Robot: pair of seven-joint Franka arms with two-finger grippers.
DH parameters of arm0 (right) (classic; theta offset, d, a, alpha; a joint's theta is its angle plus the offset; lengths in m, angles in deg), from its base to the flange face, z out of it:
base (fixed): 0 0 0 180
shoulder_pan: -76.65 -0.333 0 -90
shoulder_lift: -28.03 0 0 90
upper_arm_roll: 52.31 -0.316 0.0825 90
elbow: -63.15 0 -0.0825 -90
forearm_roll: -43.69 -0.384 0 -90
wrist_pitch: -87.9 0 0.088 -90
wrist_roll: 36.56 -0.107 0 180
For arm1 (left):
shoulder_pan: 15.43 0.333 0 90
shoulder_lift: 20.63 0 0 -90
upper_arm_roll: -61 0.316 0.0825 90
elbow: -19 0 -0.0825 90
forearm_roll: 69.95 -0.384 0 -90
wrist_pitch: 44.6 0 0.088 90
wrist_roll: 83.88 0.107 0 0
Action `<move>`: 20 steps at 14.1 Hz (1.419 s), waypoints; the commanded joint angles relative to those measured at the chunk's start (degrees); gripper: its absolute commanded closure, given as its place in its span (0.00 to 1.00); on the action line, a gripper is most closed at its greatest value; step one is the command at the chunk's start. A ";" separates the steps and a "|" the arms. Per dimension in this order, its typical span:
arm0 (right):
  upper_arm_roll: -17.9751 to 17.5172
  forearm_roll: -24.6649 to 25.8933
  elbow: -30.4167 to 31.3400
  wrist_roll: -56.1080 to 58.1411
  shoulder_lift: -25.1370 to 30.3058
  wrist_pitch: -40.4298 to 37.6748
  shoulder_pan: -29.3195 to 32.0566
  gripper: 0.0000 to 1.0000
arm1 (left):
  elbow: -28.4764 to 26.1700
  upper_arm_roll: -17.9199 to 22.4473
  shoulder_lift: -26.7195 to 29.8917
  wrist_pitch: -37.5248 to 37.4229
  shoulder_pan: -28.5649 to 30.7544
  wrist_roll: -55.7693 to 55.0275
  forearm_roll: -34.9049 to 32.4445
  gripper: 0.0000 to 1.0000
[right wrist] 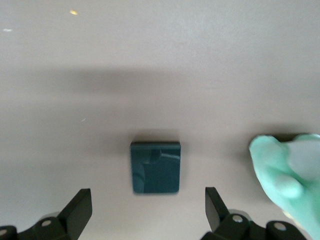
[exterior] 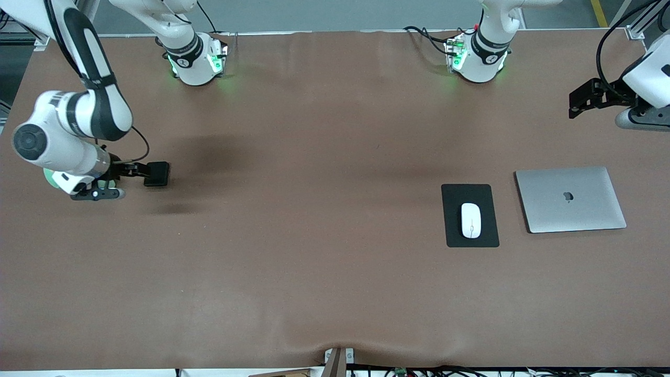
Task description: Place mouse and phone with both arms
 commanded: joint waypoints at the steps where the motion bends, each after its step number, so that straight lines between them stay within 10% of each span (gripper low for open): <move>1: 0.12 -4.43 -12.29 -0.01 0.28 -13.87 -1.08 0.00 | 0.37 0.42 0.35 -1.27 0.28 0.86 0.33 0.00; 10: 0.47 -9.73 -42.54 4.47 -3.58 -41.13 1.30 0.00 | 2.13 -0.11 -0.18 -0.66 0.19 0.42 0.68 0.00; 20: -0.05 -8.24 -49.69 11.33 2.21 -49.94 1.21 0.00 | 2.40 0.07 -1.23 -0.48 0.19 0.42 0.24 0.00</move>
